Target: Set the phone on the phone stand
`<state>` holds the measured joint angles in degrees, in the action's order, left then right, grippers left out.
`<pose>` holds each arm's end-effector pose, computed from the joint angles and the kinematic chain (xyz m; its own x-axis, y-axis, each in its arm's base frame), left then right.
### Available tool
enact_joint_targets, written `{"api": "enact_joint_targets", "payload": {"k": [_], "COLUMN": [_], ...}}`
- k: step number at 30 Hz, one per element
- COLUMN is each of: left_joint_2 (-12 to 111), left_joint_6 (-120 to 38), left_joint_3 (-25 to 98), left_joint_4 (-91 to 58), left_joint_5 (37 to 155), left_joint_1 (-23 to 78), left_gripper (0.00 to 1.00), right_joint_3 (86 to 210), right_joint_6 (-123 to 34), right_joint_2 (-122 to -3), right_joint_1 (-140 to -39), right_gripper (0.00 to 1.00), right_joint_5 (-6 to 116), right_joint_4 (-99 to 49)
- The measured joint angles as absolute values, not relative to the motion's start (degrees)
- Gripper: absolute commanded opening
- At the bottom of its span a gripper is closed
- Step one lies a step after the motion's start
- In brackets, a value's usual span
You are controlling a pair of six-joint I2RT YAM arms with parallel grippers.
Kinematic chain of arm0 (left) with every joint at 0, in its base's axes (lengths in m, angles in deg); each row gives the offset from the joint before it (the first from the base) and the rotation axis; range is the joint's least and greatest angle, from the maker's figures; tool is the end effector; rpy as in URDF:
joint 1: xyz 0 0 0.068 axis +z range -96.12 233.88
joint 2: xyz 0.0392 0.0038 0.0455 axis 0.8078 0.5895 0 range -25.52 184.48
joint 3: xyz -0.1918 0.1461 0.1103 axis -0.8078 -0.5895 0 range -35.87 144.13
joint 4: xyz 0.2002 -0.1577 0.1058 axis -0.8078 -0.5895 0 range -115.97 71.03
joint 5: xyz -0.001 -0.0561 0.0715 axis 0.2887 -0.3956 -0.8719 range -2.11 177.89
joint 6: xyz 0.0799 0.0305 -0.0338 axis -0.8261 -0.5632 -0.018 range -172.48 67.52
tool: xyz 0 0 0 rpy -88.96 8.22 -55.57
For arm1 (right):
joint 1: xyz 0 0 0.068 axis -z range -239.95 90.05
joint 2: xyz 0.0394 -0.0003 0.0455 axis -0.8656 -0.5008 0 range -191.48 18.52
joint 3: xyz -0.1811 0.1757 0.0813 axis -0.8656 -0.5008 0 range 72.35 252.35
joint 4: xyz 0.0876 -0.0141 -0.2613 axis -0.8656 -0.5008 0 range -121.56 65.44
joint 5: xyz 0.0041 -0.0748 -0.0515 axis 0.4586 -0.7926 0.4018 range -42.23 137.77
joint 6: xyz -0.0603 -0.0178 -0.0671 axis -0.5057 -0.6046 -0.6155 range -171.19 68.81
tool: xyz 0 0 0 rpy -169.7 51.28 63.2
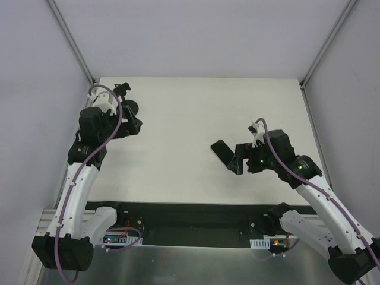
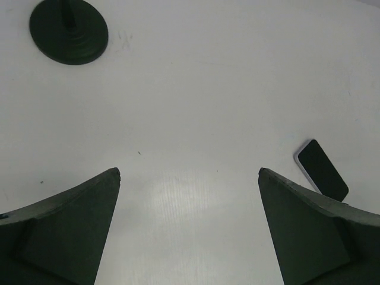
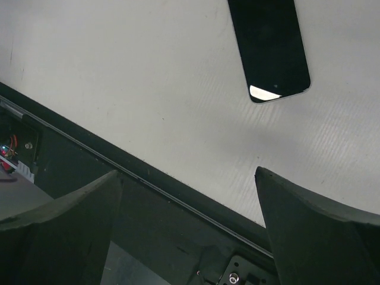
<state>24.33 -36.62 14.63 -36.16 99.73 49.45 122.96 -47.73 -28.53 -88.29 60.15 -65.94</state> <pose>0.2610 -0.0372 0.3280 -0.3472 -0.2412 -0.9062 0.1838 0.9301 -0.3180 0.1886 0.1219 0.2821 -0.5757 -0.2435 -0.7806 -0.5790 0.7954 0.1789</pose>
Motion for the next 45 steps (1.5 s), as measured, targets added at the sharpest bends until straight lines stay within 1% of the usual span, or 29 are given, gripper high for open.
{"api": "enact_joint_targets", "payload": {"k": [4,8,12,21,28,30,34,39,45], "left_joint_2": [30.54,39.96,48.85,70.86,82.23,84.15,86.07,86.29,86.69], "left_joint_6": [-36.31,-37.21,-38.19,-39.64,-40.12,-40.38,-40.9,-41.89,-43.15], "left_joint_3": [23.57,34.8,42.65,61.34,72.68,74.76,75.96,75.96,75.96], "left_joint_4": [-39.83,-43.02,-44.88,-50.41,-55.02,-55.78,-56.42,-57.44,-57.36], "left_joint_5": [99.23,97.52,97.56,97.98,98.26,98.4,99.33,99.49,99.33], "left_joint_1": [54.07,58.24,61.15,61.5,61.5,61.5,61.5,61.37,61.28], "left_gripper": [0.99,0.99,0.99,0.99,0.99,0.93,0.86,0.81,0.83], "right_joint_3": [121.86,121.18,121.18,121.18,121.21,121.36,121.67,121.67,121.67], "right_joint_6": [-47.29,-47.2,-47.64,-49.3,-50.0,-50.46,-50.79,-50.57,-50.11], "right_joint_2": [-28.73,-28.92,-29.14,-27.85,-25.62,-25.27,-24.59,-23.11,-22.02], "right_joint_1": [-91.7,-92.18,-92.2,-92.2,-92.2,-92.2,-92.2,-92.2,-92.2], "right_gripper": [0.96,0.96,0.96,0.96,0.96,0.96,0.96,0.96,0.96], "right_joint_5": [58.93,58.45,57.94,57.42,57.66,57.64,57.59,57.64,57.64], "right_joint_4": [-64.17,-62.99,-62.75,-62.82,-62.84,-62.95,-63.04,-63.19,-63.65]}}
